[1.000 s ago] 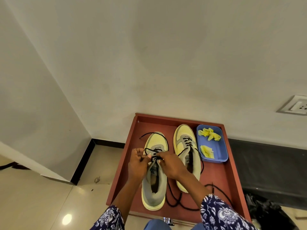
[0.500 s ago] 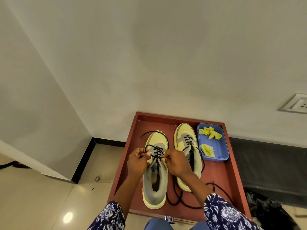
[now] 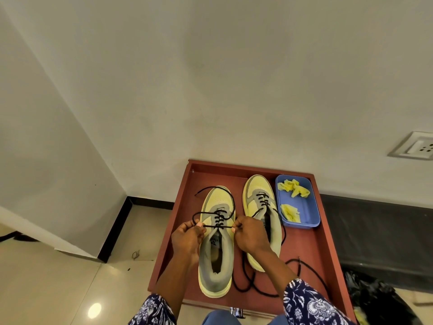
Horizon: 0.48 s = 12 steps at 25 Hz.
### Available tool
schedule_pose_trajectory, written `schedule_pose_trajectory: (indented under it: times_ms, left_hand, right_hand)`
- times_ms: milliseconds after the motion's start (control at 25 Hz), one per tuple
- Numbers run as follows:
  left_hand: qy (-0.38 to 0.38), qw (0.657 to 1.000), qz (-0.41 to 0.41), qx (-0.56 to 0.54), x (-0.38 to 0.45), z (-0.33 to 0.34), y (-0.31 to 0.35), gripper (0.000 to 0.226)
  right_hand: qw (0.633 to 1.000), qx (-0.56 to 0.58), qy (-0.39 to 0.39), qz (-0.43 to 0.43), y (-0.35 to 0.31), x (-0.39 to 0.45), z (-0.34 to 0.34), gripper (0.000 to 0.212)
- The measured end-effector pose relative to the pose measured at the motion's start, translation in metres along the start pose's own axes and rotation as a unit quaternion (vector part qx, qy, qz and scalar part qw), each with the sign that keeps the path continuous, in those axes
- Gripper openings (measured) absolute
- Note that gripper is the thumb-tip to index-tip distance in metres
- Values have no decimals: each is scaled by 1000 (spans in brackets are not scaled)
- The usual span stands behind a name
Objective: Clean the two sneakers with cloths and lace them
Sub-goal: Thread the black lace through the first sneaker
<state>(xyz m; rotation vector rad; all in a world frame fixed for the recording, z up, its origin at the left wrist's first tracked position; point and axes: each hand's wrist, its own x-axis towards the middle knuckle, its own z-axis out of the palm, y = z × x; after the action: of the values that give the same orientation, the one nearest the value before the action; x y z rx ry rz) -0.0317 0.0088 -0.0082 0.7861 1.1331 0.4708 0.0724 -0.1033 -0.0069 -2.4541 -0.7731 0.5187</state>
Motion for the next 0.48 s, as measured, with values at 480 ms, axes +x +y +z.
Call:
schedule_pose_trajectory:
  times_ms: [480]
  left_hand:
    - [-120, 710, 352, 597, 9, -14, 7, 22]
  right_hand:
    - [989, -70, -68, -115, -12, 0, -7, 28]
